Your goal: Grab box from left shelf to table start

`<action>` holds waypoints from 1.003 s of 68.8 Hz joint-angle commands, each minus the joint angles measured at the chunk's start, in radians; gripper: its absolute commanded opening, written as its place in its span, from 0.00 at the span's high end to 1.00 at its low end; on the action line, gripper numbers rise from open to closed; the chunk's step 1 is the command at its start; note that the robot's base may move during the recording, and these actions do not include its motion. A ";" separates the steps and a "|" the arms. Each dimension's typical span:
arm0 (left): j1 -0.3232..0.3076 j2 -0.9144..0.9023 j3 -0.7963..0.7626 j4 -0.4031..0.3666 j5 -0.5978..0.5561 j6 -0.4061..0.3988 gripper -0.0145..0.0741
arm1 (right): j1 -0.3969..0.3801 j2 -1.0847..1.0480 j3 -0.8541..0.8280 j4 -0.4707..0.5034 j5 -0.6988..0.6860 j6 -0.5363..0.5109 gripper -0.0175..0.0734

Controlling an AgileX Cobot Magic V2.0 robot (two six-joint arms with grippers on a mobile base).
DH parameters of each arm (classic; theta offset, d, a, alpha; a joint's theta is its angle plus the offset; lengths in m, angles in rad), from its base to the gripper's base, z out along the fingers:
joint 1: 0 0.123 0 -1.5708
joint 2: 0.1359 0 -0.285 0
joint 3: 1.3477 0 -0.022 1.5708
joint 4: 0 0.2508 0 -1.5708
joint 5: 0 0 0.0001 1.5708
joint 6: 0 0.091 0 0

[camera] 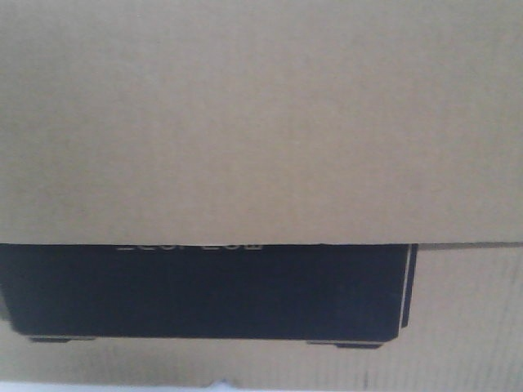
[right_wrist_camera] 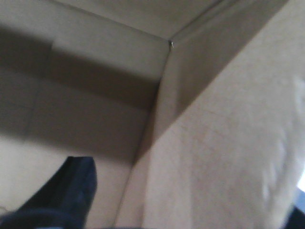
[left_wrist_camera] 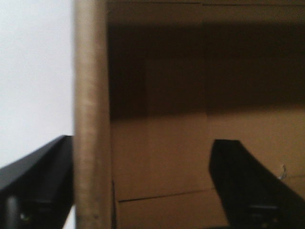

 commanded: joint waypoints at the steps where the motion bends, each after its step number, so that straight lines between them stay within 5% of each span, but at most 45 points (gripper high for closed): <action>1: -0.016 -0.024 -0.023 -0.126 -0.012 -0.007 0.27 | 0.012 -0.055 -0.029 0.042 -0.064 -0.011 0.12; 27: -0.014 -0.035 -0.088 -0.127 0.013 -0.009 0.27 | -0.016 -0.180 -0.029 -0.043 -0.073 0.025 0.13; 41: -0.012 -0.076 -0.211 -0.036 0.061 -0.037 0.32 | -0.016 -0.293 -0.029 -0.048 -0.083 0.025 0.19; 54: -0.012 -0.186 -0.267 0.058 0.100 -0.112 0.46 | -0.016 -0.428 -0.014 -0.048 -0.096 0.025 0.41; 69: -0.012 -0.410 -0.132 0.088 0.034 -0.112 0.78 | -0.016 -0.642 0.162 -0.053 -0.185 0.025 0.71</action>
